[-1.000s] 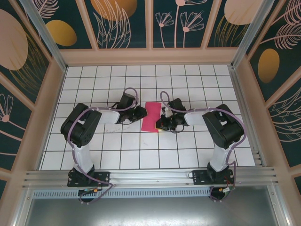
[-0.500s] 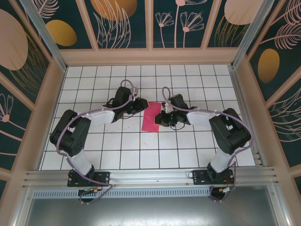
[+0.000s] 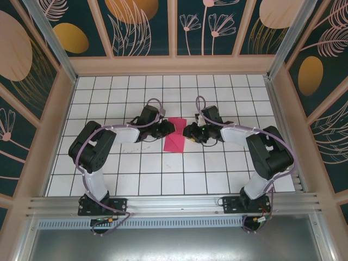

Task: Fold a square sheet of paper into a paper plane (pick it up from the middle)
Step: Turn over the paper at the center of the table.

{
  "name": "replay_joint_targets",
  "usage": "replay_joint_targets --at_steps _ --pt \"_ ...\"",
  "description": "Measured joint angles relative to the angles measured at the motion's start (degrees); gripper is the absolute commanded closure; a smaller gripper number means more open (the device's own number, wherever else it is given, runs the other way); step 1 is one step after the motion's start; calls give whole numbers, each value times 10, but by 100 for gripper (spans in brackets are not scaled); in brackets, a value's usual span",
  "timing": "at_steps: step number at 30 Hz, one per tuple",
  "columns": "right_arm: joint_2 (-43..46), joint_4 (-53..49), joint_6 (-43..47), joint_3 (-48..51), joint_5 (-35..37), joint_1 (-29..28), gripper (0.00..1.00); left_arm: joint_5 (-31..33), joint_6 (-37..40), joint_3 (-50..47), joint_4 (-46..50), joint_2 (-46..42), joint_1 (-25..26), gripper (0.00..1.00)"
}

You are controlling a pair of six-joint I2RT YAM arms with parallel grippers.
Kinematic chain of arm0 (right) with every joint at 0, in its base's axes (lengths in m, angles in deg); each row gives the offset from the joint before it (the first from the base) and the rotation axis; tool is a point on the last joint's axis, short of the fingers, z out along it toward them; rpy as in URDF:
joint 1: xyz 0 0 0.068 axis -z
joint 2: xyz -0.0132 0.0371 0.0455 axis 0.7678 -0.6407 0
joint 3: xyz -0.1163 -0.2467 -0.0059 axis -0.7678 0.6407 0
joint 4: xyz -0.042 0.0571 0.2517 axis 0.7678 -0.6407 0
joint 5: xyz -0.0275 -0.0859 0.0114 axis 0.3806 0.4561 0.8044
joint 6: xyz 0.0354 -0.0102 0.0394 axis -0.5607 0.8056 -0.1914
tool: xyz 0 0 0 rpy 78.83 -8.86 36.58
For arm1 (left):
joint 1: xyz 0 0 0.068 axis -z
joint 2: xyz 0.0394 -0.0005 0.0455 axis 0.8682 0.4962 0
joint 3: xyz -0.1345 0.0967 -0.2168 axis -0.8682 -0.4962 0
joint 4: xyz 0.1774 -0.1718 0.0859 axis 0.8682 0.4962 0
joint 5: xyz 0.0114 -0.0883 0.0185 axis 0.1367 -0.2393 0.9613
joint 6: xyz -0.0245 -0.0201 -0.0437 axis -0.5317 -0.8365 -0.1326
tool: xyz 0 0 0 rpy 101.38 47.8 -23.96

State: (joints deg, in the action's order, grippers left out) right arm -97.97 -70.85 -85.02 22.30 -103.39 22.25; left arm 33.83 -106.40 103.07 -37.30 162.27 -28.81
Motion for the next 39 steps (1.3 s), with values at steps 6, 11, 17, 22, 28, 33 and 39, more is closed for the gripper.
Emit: replay_joint_targets --at_steps 6,11,17,22,28,33,39 --pt "-28 5 -4 0 -9 0 62 4 0 0 1 10 0 80" --pt "-51 11 -4 0 -19 0 62 7 0 0 4 20 0 80" --pt "-66 26 -6 0 -36 0 64 9 0 0 5 32 0 80" --pt "-70 38 -10 0 -42 -3 65 9 0 1 9 38 0 80" --pt "-74 42 -14 0 -48 -3 63 9 0 2 9 38 0 80" --pt "-73 42 -16 0 -45 -2 62 11 0 2 11 38 0 80" --pt "-72 31 -23 -5 -26 -6 62 16 0 4 17 38 0 80"
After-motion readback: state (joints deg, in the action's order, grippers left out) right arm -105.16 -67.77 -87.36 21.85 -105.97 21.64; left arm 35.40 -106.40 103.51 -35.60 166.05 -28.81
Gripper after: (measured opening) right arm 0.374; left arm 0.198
